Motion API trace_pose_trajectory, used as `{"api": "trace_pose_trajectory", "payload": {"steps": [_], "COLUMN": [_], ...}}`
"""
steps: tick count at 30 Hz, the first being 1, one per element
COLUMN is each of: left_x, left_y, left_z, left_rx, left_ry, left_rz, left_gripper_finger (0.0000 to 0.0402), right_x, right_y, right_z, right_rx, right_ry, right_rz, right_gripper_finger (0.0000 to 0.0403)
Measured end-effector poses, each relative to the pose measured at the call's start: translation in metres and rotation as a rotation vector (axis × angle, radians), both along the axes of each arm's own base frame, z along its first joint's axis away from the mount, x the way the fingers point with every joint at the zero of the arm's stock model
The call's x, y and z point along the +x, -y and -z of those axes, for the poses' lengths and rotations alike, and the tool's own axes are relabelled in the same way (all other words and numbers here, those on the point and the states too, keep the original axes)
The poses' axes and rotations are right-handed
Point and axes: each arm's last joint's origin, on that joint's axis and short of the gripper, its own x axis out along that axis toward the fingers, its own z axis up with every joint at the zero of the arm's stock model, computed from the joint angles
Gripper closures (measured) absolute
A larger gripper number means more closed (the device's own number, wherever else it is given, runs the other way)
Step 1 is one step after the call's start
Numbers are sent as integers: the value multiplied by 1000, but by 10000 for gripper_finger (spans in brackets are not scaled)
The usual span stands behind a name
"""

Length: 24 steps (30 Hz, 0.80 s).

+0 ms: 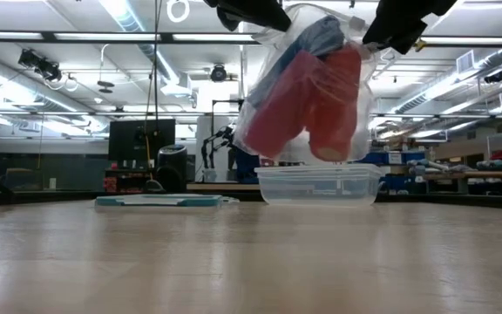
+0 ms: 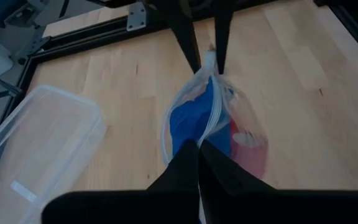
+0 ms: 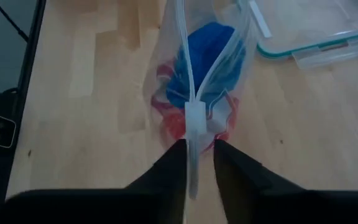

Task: Roll bandage
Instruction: Close the transparent zip bag

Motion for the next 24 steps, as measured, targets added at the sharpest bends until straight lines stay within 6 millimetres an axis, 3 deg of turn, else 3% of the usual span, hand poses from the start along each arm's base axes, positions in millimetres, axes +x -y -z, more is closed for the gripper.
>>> {"api": "trace_pose_trajectory", "payload": {"steps": [4, 10, 20, 24], "left_x": [0, 0, 0, 7], "left_y": [0, -1, -3, -2], "left_z": [0, 0, -27, -35], "left_rx": [0, 15, 24, -27], "left_ry": [2, -1, 9, 109], "left_rz": [0, -19, -40, -23], "left_gripper_finger": [401, 384, 254, 227], "right_x": [0, 0, -7, -6], "right_y": [0, 0, 3, 5], "right_z": [0, 0, 1, 0], "right_rx": [-13, -16, -29, -48], "right_ry": [-4, -6, -51, -44], "right_rz": [-26, -33, 0, -4], "right_gripper_finger": [387, 398, 401, 401]}}
